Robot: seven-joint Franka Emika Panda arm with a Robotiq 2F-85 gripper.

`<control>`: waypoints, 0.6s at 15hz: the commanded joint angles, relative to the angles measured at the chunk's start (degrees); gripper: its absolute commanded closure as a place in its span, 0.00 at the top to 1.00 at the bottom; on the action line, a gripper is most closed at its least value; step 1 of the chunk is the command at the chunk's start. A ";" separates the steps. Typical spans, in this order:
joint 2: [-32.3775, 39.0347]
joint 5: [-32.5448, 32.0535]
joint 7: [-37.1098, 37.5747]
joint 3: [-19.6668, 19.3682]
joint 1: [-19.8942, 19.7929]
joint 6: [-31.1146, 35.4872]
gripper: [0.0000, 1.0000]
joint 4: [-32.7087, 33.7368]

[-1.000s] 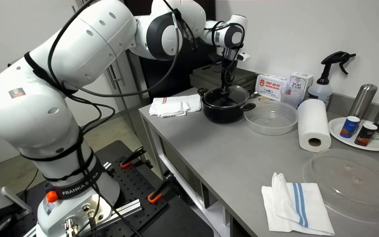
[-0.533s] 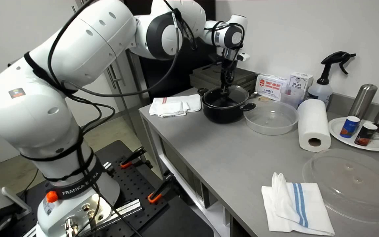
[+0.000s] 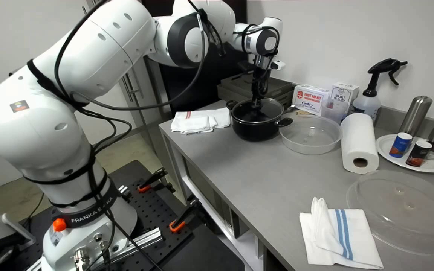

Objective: Put the lid on the black pot

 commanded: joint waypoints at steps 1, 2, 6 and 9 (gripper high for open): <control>-3.50 0.76 -1.63 1.07 -0.36 0.68 0.25 -4.17; -3.78 0.71 -1.78 1.18 -0.37 0.80 0.25 -4.62; -4.72 0.70 -2.16 1.46 -0.67 1.26 0.25 -6.38; -5.27 0.68 -2.54 1.35 -0.92 1.64 0.25 -7.30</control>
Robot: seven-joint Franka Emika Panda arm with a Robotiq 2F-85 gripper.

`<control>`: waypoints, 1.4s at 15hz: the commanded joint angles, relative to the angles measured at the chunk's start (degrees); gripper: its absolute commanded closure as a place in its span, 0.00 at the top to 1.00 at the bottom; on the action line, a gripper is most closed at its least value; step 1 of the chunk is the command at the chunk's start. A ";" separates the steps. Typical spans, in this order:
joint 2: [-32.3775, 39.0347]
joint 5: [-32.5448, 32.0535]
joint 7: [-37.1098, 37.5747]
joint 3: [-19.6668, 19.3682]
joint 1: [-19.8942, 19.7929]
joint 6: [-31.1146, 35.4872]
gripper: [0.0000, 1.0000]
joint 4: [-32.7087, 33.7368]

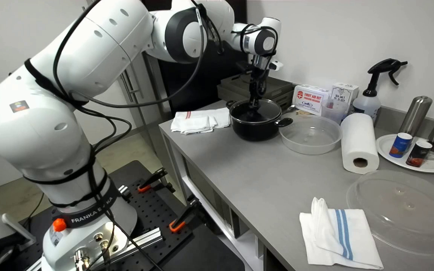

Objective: Put the lid on the black pot

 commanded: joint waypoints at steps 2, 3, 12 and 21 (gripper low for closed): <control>-3.47 0.67 -1.54 0.57 -1.07 1.21 0.25 -4.00; -3.50 0.67 -1.53 0.56 -1.18 1.33 0.25 -4.06; -2.97 0.16 -1.50 0.42 -1.11 2.17 0.25 -4.32; -2.59 -0.39 -1.19 0.10 -0.80 2.21 0.25 -4.17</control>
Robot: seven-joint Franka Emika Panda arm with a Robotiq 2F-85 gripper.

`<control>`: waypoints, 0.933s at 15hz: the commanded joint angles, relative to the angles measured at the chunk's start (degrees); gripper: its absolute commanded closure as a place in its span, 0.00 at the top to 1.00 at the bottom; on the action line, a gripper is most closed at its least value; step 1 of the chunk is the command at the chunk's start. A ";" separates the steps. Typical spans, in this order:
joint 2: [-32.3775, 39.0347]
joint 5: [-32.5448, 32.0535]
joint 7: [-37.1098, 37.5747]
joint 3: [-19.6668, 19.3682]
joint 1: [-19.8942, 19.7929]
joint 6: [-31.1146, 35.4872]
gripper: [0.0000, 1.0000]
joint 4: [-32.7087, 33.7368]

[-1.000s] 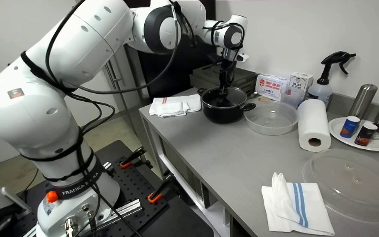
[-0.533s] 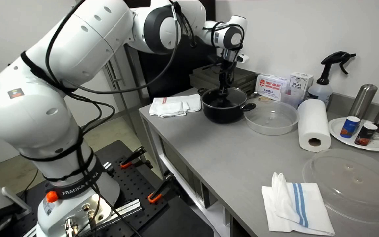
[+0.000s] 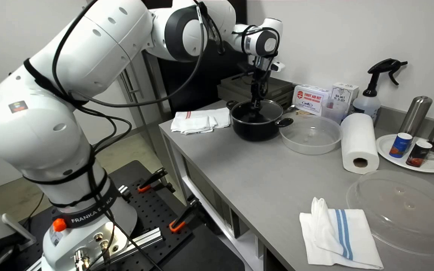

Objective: Put the lid on the black pot

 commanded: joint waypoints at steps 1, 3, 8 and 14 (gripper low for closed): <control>-1.92 -0.24 -0.86 0.02 -0.09 0.65 0.25 -2.42; -2.00 -0.25 -0.86 0.01 -0.09 0.65 0.76 -2.48; -2.10 -0.20 -0.81 -0.03 -0.21 0.59 1.00 -2.51; -2.78 -0.20 -0.87 -0.03 -0.24 0.76 1.00 -2.97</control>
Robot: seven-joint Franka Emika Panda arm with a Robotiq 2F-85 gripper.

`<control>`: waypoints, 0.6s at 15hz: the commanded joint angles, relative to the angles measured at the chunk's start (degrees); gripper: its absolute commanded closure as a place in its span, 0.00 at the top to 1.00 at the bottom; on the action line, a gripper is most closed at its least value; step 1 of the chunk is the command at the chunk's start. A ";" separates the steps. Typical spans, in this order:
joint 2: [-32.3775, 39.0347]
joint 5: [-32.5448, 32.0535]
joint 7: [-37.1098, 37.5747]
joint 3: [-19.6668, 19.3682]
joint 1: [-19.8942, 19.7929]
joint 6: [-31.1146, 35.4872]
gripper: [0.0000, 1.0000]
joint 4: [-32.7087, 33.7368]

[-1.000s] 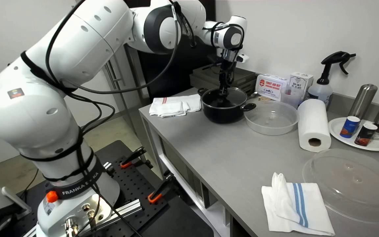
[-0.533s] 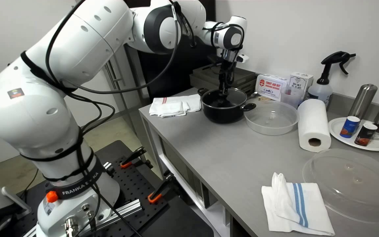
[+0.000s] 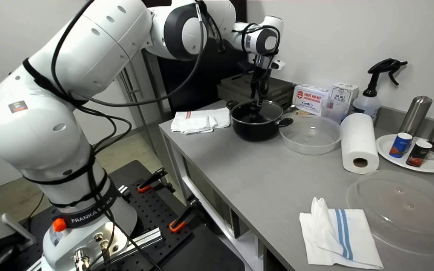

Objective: Put the lid on the black pot

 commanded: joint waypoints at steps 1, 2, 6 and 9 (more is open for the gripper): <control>-2.53 -0.20 -1.02 0.07 -0.14 0.85 1.00 -3.15; -3.18 -0.30 -1.33 0.08 -0.13 1.13 1.00 -3.91; -8.11 -0.86 -3.35 0.07 -0.15 5.33 1.00 -10.13; -13.88 0.68 -6.70 -1.93 0.64 10.16 1.00 -17.73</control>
